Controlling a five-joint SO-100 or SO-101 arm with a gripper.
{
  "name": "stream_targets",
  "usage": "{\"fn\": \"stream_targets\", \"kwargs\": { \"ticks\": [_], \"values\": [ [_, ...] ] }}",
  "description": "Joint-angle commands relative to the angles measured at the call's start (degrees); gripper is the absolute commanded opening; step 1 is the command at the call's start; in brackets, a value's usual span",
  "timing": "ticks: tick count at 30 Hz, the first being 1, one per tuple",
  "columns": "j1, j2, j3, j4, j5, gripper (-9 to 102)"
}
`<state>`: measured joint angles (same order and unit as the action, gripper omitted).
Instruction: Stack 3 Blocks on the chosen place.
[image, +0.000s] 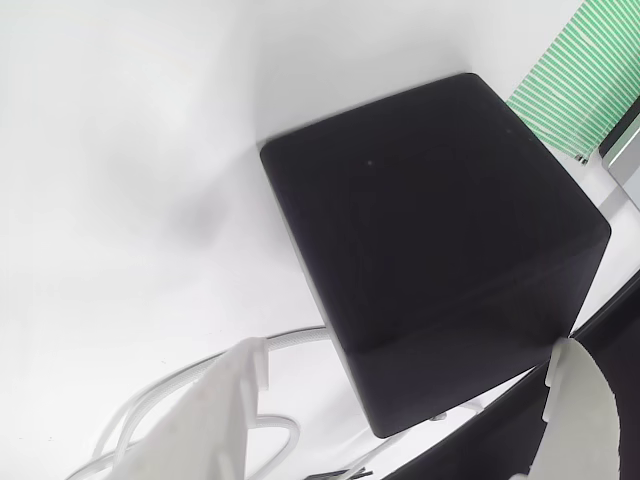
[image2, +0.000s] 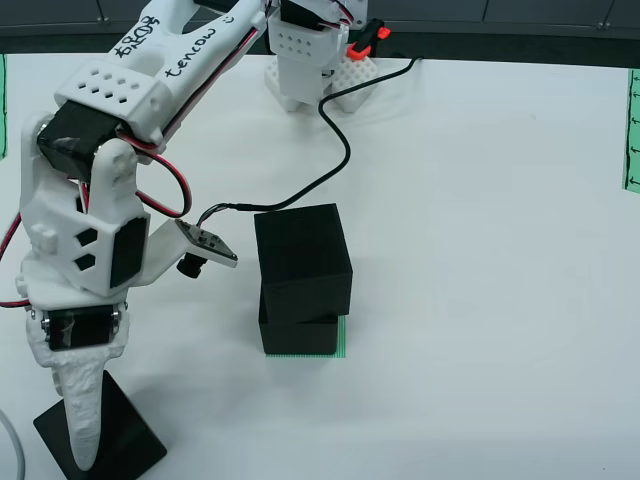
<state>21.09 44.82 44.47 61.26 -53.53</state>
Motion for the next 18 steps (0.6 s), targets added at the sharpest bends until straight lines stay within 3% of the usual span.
{"fn": "stream_targets", "kwargs": {
  "ticks": [1, 18],
  "values": [
    [0.3, 4.2, -1.0, 0.1, 0.3, 34],
    [-2.3, 3.0, -0.4, -2.7, 0.3, 35]
  ]
}}
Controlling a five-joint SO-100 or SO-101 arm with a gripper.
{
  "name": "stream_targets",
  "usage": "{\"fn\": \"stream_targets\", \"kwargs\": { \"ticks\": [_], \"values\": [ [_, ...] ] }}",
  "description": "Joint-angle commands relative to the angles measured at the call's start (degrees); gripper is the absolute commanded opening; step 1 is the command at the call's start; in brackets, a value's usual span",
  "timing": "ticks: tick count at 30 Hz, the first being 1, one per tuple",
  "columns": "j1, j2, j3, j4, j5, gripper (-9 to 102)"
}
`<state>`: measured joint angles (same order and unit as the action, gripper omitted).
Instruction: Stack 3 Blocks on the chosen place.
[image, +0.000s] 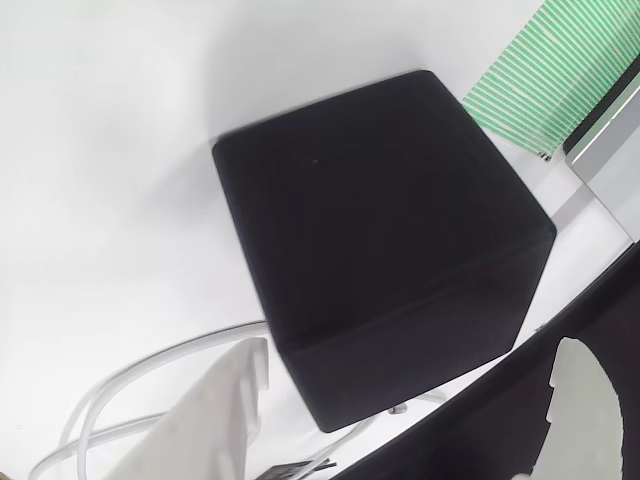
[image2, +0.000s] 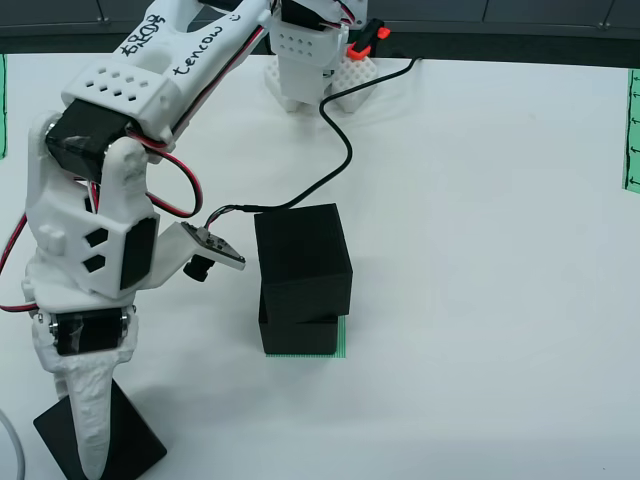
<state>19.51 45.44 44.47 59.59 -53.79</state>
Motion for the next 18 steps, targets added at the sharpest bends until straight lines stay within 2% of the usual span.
{"fn": "stream_targets", "kwargs": {
  "ticks": [1, 18],
  "values": [
    [-0.8, 2.3, -0.4, -1.1, 0.5, 35],
    [0.4, 0.8, 2.0, -1.1, -2.3, 34]
  ]
}}
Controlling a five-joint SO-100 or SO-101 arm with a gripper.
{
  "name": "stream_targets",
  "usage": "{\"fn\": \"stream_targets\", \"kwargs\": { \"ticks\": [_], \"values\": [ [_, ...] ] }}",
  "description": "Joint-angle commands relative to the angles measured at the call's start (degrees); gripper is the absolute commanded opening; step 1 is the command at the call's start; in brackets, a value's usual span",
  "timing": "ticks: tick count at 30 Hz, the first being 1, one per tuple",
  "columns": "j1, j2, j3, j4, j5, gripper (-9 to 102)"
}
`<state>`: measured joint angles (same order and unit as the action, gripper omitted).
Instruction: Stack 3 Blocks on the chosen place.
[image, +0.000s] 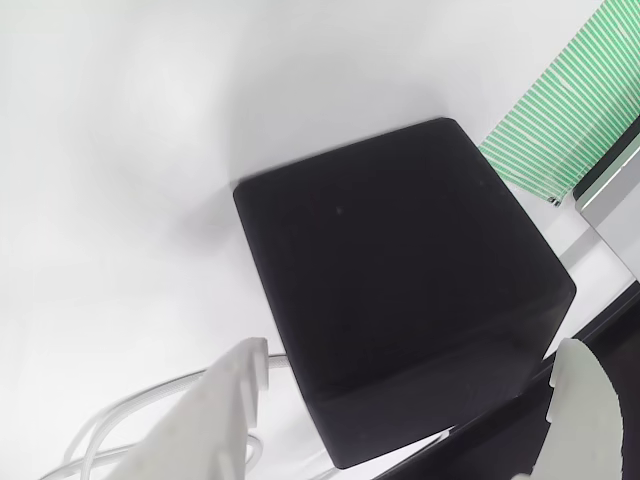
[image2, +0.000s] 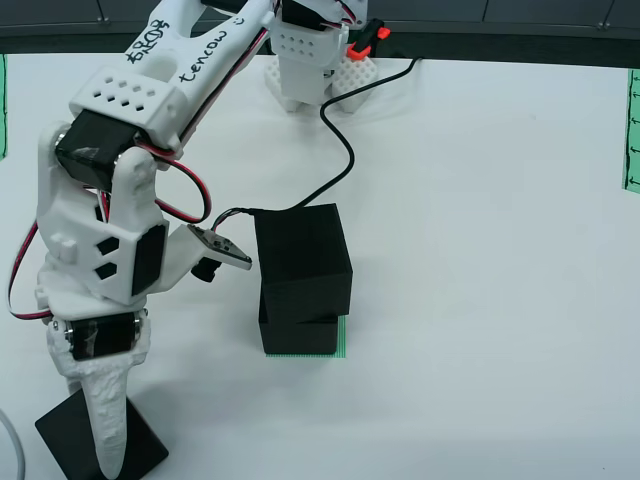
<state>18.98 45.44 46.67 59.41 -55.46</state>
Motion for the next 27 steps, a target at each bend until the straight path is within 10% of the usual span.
{"fn": "stream_targets", "kwargs": {
  "ticks": [1, 27],
  "values": [
    [0.9, 0.8, 0.1, -0.9, -1.1, 34],
    [3.1, 4.0, 3.3, 0.8, -6.2, 13]
  ]
}}
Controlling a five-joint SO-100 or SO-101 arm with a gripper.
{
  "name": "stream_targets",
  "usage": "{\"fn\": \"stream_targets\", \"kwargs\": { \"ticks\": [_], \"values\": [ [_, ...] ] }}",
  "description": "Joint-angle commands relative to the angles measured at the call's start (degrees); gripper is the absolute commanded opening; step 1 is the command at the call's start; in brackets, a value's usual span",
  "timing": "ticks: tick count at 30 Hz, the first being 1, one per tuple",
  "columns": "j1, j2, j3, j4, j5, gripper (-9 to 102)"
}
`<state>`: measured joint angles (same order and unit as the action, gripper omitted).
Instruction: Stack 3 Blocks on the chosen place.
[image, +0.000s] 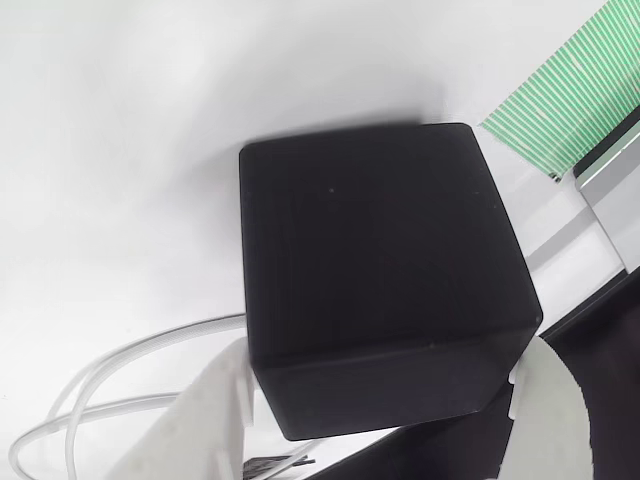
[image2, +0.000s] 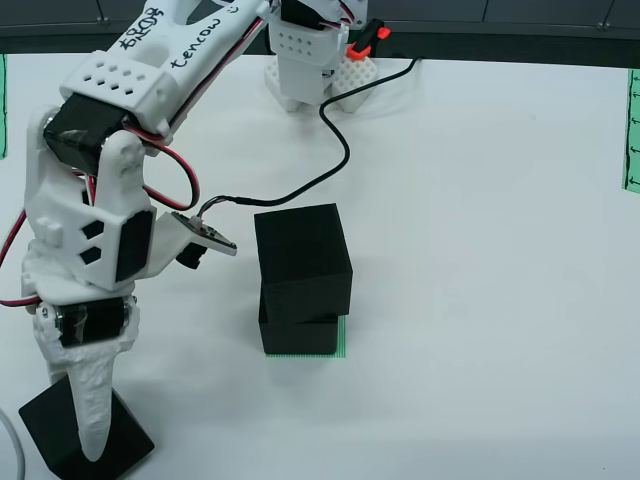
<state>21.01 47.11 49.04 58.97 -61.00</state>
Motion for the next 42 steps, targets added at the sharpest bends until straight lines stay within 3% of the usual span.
{"fn": "stream_targets", "kwargs": {
  "ticks": [1, 32, 42],
  "values": [
    [1.1, 2.9, 1.2, 1.4, -0.6, 12],
    [3.1, 27.7, 6.4, 4.7, -2.1, 12],
    [-0.4, 46.1, 21.6, -0.4, -9.3, 12]
  ]
}}
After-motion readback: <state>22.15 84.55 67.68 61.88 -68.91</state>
